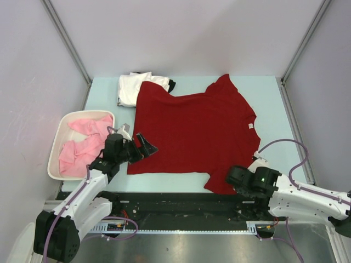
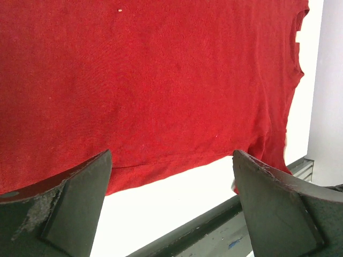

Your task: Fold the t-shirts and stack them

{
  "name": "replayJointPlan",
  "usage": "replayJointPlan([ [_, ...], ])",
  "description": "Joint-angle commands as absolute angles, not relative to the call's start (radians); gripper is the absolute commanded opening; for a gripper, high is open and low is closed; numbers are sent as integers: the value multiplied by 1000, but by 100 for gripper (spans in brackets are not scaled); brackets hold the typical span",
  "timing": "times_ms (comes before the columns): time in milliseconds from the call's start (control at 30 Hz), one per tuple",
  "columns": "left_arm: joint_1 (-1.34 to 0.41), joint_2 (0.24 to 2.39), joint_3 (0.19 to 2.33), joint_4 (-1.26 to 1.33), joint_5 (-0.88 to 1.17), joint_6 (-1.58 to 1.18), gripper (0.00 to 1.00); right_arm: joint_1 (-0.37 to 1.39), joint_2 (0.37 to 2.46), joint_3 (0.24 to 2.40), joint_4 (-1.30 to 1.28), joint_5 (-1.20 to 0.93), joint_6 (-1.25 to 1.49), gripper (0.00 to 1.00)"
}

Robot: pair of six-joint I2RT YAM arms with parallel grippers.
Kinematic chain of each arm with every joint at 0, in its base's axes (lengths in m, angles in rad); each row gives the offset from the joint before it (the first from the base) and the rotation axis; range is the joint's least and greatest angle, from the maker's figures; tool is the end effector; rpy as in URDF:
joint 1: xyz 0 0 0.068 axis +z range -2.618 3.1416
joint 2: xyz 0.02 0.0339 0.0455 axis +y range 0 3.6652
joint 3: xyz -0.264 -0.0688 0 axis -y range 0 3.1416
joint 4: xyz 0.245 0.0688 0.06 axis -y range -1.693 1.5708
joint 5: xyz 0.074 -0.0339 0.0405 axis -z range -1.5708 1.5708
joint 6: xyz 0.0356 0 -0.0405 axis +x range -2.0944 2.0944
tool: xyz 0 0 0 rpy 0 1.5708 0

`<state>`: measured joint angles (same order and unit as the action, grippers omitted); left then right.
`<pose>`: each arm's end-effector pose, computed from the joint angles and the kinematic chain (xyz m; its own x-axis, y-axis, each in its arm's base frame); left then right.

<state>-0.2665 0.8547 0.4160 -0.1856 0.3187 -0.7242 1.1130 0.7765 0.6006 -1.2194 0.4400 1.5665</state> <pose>0.1721 -0.0585 0.1999 -0.7506 -0.4473 -0.4864 -0.0026 0.7380 -0.6748 0.0587 0.0847 0.2101 -0.7806 0.4628 -0.4201 0.4318 0.8852 0.1728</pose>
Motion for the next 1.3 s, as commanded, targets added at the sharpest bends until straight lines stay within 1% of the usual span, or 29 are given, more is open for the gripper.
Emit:
replayJointPlan([
  [0,-270,839,434,-181,345,-698,99,1187,819,649,-1293,488,1724,20],
  [67,-270,836,434,-186,344,-695,99,1221,844,678,-1305,518,1758,46],
  [100,-270,835,434,-187,342,-693,99,1238,854,692,-1308,541,1769,71],
  [133,-270,834,434,-187,342,-693,99,1255,862,712,-1310,598,1769,81],
  [200,-270,839,436,-186,339,-693,99,1256,891,784,-1298,662,1729,99],
  [233,-270,842,434,-184,337,-695,99,1252,902,808,-1275,733,1689,100],
  [300,-270,853,437,-178,339,-696,99,1223,955,885,-1149,778,1487,100],
  [333,-270,857,442,-179,341,-696,99,1162,983,906,-1097,781,1404,100],
  [367,-270,864,446,-186,344,-696,99,1120,1009,932,-1004,767,1253,100],
  [433,-270,870,471,-196,344,-695,99,1053,1074,972,-881,712,1104,100],
  [467,-270,873,483,-219,339,-692,99,969,1090,977,-782,687,1038,100],
  [500,-270,876,514,-228,315,-692,99,927,1107,982,-725,657,920,100],
  [533,-270,883,535,-273,292,-680,99,879,1135,982,-680,619,870,100],
  [567,-270,911,563,-305,264,-673,99,788,1152,982,-622,608,839,100],
  [600,-268,929,625,-331,223,-667,99,726,1163,982,-598,594,784,100],
  [667,-267,1001,688,-403,175,-652,99,617,1203,982,-517,497,735,100],
  [700,-261,1024,734,-414,157,-650,99,513,1215,983,-491,467,717,100],
  [733,-256,1049,751,-419,149,-650,99,473,1242,982,-438,401,688,100],
  [800,-249,1121,782,-405,146,-667,99,376,1270,983,-401,355,667,100],
  [900,-247,1210,792,-374,178,-699,98,290,1325,985,-408,342,652,100],
  [967,-247,1236,769,-365,195,-715,98,269,1357,974,-468,333,658,100],
  [1033,-248,1236,749,-389,170,-741,97,261,1365,963,-521,356,663,100],
  [1167,-247,1209,701,-457,86,-773,96,258,1339,856,-520,365,672,100],
  [1267,-247,1164,663,-526,40,-817,95,248,1332,796,-485,318,695,100],
])
